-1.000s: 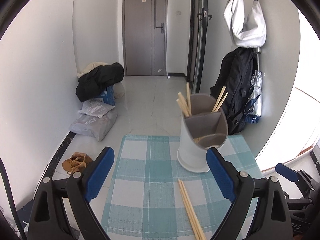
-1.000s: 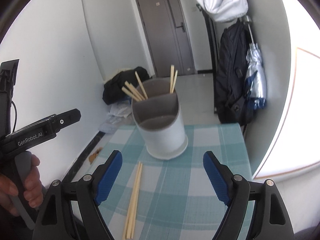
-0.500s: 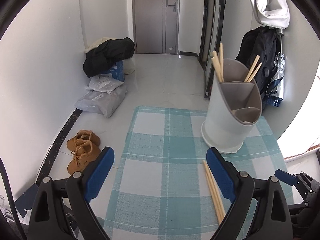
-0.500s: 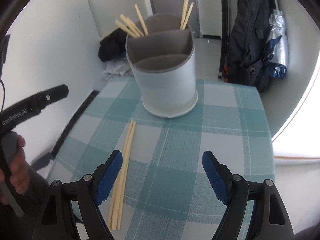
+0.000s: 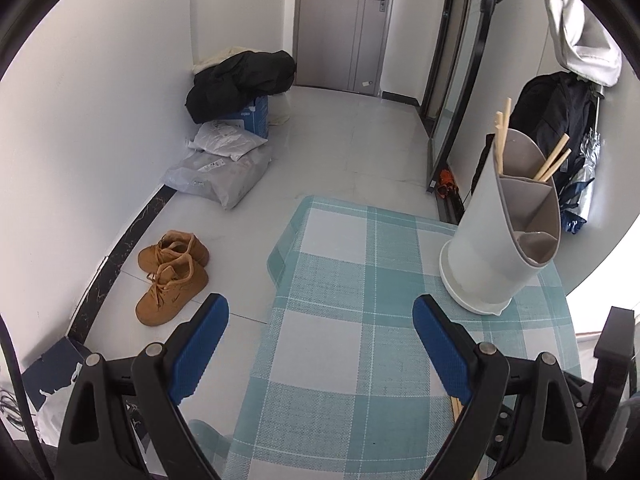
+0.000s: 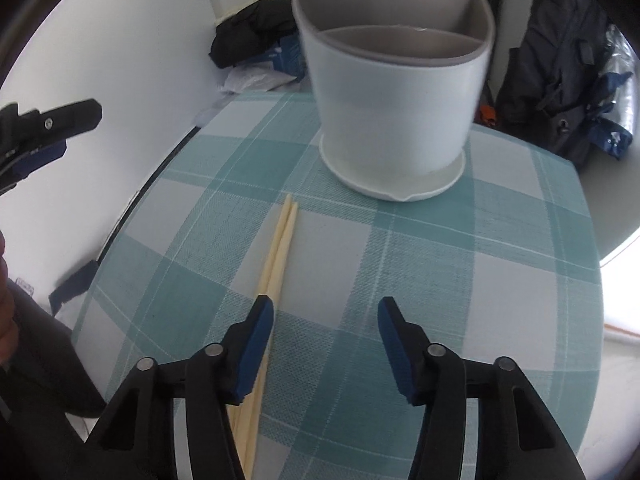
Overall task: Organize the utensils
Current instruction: 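Lower the open right gripper onto the remaining wooden chopsticks, then close the right gripper on one wooden chopstick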
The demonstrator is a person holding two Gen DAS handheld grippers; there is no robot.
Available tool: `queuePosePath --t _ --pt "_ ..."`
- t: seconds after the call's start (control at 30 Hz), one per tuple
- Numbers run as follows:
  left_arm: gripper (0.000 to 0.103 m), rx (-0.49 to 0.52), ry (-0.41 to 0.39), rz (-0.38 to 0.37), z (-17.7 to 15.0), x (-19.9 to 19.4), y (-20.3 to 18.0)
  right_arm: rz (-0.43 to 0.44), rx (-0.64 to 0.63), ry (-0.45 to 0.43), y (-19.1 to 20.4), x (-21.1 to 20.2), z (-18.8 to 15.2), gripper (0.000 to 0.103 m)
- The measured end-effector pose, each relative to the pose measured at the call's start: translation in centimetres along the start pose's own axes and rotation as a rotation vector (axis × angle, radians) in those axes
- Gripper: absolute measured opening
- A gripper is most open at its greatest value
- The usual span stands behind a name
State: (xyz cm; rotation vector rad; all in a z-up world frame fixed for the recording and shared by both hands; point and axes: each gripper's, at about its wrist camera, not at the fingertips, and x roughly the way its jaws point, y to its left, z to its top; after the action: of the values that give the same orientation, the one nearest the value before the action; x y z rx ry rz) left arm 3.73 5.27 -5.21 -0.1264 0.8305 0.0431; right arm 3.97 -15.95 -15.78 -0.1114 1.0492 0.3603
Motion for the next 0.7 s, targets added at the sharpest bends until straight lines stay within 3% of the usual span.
queuePosePath --t 0.27,0.7 --pt "0.091 -0.043 0.028 -0.006 0.2 0.5 0.8 -0.03 -0.06 0.022 1.6 0.5 0.2 0.033" --pt "0.091 -0.079 0.051 -0.009 0.3 0.6 1.8 -0.071 -0.111 0.051 2.6 0.2 0.8 0.024"
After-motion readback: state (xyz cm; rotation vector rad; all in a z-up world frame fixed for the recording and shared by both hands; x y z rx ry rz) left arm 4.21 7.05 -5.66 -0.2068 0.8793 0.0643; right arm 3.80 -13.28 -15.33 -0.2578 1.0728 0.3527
